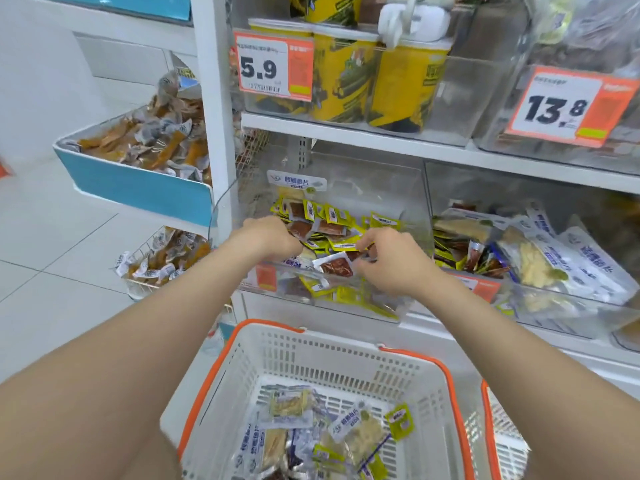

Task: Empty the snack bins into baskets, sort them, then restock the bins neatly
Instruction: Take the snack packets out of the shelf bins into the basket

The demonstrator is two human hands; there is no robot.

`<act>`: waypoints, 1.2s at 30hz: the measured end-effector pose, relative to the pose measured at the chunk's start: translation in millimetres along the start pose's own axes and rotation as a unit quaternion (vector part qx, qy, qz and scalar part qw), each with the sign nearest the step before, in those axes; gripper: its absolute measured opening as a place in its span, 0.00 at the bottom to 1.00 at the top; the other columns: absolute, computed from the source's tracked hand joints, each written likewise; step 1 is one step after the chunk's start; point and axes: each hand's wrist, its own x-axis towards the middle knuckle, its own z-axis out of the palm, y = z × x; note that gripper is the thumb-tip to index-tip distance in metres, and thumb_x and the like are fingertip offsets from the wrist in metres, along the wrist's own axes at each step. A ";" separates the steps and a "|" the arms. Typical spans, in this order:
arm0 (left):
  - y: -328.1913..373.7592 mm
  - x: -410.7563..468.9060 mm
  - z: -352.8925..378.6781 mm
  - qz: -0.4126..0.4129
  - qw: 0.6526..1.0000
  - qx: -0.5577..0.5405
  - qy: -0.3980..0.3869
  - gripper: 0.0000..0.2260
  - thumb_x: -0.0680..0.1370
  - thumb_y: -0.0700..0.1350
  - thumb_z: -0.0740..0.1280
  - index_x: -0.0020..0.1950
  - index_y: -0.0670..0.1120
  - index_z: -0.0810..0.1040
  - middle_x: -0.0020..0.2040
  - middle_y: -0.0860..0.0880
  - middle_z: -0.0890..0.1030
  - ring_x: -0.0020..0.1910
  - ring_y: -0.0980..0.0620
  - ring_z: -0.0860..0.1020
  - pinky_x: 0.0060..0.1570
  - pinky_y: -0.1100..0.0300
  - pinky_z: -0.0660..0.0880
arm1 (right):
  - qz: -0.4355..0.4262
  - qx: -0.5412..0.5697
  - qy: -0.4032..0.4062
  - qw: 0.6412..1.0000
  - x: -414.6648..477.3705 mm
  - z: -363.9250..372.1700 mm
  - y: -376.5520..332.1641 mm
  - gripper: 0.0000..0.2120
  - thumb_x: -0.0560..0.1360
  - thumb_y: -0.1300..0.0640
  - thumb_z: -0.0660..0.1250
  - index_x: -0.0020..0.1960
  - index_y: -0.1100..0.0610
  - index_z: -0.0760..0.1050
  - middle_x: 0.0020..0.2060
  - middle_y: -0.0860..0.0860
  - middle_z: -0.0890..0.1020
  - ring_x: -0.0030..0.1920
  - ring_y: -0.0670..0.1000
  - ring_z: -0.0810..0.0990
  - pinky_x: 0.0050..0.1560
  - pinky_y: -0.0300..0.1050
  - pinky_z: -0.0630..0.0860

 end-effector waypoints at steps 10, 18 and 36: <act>4.6 25.1 4.1 -0.049 0.963 -0.262 -0.039 0.15 0.74 0.36 0.77 0.52 0.41 0.73 0.53 0.40 0.77 0.55 0.40 0.81 0.51 0.43 0.84 | 0.024 -0.085 -0.188 0.978 70.2 39.3 0.8 0.64 0.67 0.37 0.80 0.83 0.41 0.36 0.83 0.60 0.51 0.81 0.64 0.57 0.77 0.63 0.64; 17.4 30.6 -0.2 -0.093 0.819 -0.561 -0.078 0.04 0.79 0.26 0.66 0.49 0.34 0.75 0.51 0.33 0.80 0.47 0.39 0.84 0.39 0.49 0.85 | -0.038 -0.058 -0.174 0.982 75.7 33.7 1.9 0.69 0.52 0.20 0.73 0.84 0.42 0.46 0.81 0.48 0.63 0.82 0.55 0.58 0.79 0.57 0.63; 19.6 -28.4 -20.9 0.069 0.841 -0.535 0.036 0.12 0.80 0.54 0.62 0.61 0.56 0.78 0.55 0.53 0.80 0.50 0.50 0.80 0.46 0.55 0.77 | -0.096 0.048 0.130 0.986 2.8 -18.2 -20.1 0.07 0.76 0.53 0.72 0.53 0.48 0.77 0.44 0.52 0.86 0.51 0.64 0.81 0.51 0.52 0.77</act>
